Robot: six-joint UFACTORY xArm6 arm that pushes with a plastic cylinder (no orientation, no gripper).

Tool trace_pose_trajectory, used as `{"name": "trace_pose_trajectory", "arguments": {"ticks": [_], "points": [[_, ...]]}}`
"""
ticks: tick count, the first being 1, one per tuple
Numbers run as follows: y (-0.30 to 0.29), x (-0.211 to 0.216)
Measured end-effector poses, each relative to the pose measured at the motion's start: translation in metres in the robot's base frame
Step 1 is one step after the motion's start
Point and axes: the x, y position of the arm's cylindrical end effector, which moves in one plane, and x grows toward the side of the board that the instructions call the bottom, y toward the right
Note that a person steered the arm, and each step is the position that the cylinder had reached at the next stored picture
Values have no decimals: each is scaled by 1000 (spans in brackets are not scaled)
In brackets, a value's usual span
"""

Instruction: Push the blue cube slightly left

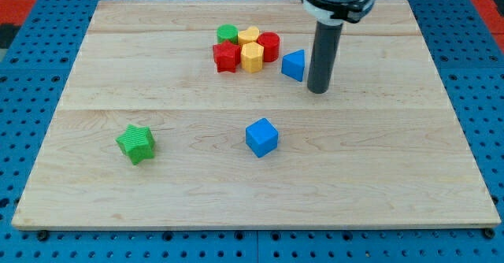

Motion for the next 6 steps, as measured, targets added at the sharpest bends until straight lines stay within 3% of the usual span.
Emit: {"name": "trace_pose_trajectory", "arguments": {"ticks": [2, 3, 4, 5, 6], "points": [[-28, -58], [-33, -61], [8, -28], [28, 32], [-4, 86]]}}
